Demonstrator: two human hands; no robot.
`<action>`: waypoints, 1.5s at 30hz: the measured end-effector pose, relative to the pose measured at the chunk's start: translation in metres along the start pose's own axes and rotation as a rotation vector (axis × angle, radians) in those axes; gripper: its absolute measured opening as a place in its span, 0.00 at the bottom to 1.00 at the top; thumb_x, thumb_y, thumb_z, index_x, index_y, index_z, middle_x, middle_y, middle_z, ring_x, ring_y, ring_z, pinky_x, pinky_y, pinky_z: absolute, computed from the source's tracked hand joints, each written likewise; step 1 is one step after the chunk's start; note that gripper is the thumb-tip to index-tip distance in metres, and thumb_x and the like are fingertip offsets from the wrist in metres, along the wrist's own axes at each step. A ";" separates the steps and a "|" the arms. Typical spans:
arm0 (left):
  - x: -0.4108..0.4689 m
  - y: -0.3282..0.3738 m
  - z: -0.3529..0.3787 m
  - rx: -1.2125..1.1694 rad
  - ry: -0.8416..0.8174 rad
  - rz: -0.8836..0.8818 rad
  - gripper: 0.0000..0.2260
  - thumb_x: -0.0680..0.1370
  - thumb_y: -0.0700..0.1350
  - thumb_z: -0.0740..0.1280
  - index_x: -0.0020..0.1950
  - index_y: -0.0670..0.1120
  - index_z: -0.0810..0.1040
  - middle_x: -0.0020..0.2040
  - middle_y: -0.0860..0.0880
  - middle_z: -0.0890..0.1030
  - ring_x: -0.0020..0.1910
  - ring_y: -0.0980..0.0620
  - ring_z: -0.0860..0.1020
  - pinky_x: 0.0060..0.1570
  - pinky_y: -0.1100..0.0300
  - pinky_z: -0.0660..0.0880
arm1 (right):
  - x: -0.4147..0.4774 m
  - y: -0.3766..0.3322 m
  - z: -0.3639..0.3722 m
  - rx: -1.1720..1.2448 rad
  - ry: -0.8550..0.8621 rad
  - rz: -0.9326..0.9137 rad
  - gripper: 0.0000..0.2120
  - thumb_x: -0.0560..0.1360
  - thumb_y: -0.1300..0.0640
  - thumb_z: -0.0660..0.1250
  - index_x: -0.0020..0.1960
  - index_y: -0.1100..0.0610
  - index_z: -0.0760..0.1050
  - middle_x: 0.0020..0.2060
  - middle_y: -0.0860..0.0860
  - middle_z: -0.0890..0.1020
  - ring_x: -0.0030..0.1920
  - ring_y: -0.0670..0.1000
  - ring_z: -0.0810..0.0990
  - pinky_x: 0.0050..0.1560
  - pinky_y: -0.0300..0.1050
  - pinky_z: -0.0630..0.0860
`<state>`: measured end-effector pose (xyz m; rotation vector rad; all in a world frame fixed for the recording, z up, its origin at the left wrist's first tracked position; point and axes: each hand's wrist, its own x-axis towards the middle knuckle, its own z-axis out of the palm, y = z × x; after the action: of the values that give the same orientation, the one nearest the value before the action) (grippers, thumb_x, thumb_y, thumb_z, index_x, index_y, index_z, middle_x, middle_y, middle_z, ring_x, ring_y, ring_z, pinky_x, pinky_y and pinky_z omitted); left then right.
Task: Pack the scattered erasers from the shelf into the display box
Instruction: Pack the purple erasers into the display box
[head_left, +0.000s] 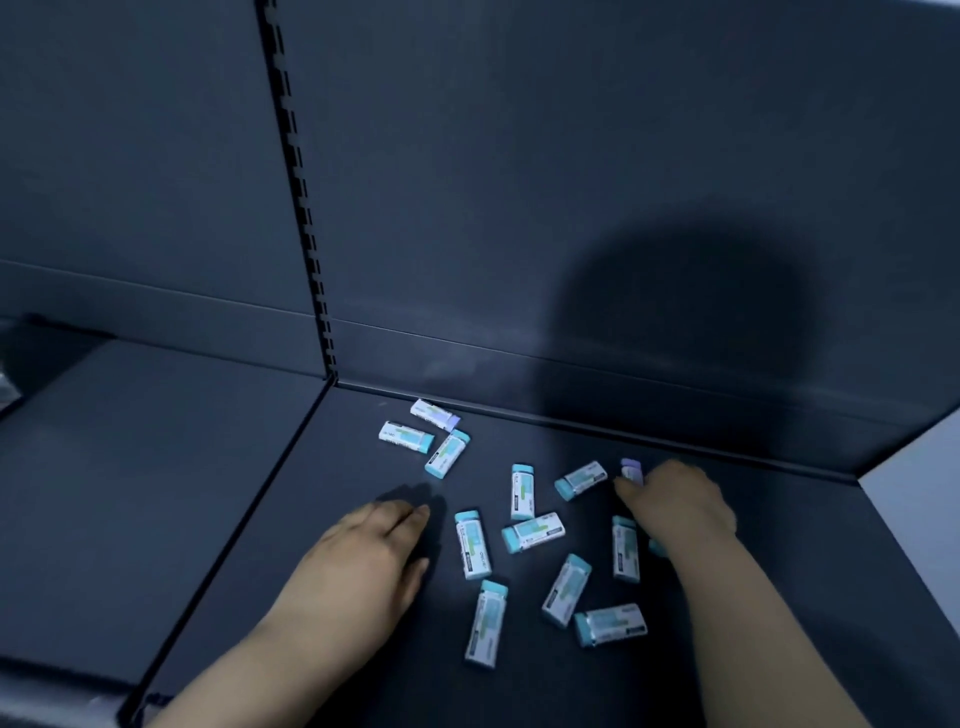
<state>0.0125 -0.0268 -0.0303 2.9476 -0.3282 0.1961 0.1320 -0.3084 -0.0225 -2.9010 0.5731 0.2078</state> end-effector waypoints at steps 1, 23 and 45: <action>0.001 0.000 -0.001 -0.008 -0.007 -0.001 0.19 0.63 0.51 0.74 0.52 0.45 0.83 0.46 0.51 0.83 0.42 0.50 0.83 0.40 0.58 0.80 | -0.002 0.002 0.000 0.031 0.030 -0.019 0.23 0.73 0.37 0.58 0.53 0.54 0.77 0.53 0.55 0.78 0.54 0.57 0.76 0.51 0.48 0.74; 0.014 -0.096 -0.017 -0.252 -0.024 -0.020 0.24 0.77 0.46 0.65 0.73 0.49 0.66 0.66 0.52 0.71 0.65 0.49 0.71 0.62 0.58 0.71 | -0.120 -0.162 0.037 0.221 -0.103 -0.768 0.09 0.70 0.50 0.70 0.50 0.48 0.78 0.48 0.45 0.78 0.53 0.47 0.74 0.56 0.44 0.71; 0.033 -0.101 -0.015 -0.196 -0.204 0.147 0.15 0.81 0.50 0.56 0.67 0.50 0.70 0.63 0.53 0.69 0.63 0.54 0.66 0.62 0.62 0.64 | -0.056 -0.167 0.010 0.535 0.118 -0.556 0.07 0.71 0.63 0.69 0.48 0.56 0.79 0.41 0.50 0.75 0.38 0.41 0.75 0.40 0.22 0.67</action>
<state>0.0662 0.0662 -0.0261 2.7536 -0.5584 -0.1139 0.1443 -0.1336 0.0013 -2.4279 -0.1628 -0.1708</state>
